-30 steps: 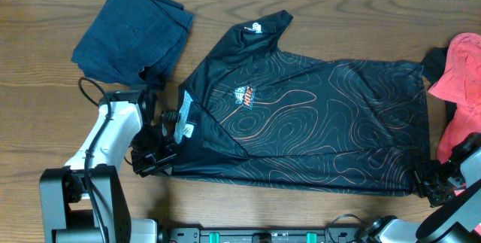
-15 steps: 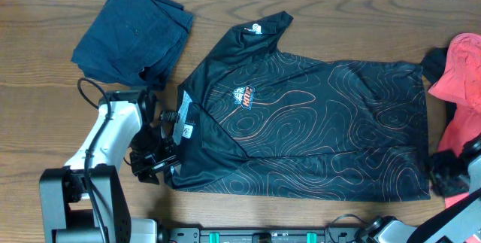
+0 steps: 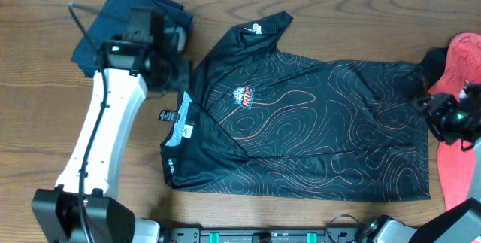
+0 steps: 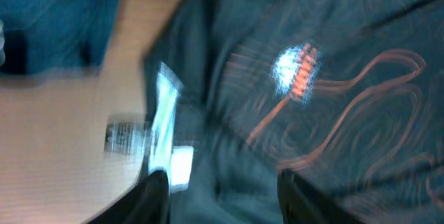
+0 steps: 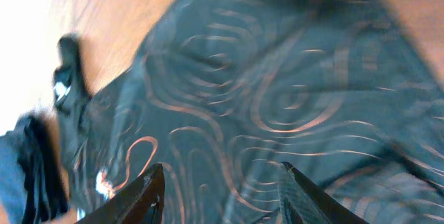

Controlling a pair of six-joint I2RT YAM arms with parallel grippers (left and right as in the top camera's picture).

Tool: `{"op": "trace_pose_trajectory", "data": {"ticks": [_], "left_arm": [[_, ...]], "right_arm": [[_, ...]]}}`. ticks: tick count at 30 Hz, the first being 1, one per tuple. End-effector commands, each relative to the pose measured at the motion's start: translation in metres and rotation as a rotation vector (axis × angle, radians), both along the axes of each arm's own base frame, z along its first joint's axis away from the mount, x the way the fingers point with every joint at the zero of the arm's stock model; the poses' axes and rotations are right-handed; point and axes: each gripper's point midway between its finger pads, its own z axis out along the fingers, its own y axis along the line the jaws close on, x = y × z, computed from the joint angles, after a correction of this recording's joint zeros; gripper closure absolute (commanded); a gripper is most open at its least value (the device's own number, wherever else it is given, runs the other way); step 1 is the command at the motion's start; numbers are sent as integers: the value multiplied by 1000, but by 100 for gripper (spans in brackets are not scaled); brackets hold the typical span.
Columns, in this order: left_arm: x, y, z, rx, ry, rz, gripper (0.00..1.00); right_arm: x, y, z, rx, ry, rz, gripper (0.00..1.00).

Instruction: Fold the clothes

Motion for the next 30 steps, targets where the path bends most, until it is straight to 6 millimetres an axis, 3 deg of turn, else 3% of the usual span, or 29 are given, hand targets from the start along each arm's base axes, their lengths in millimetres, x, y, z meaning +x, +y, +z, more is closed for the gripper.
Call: {"op": "trace_pose_trajectory", "data": {"ticks": [1,11,22,30], "left_arm": [[26,-18,-18,37,-9,-96,47],[115,-94,-76,73,-108,-328,40],[191,-159,-107,44,-411,-405,27],[212,-173,-141,31,-479,-407,28]], "right_arm": [[11,18,15,-4,-63,86,48],[5,25,11,15,-30,94,47],[-10,30,3,43,49,85,48],[-26,27,-7,5,135,85,48]]}}
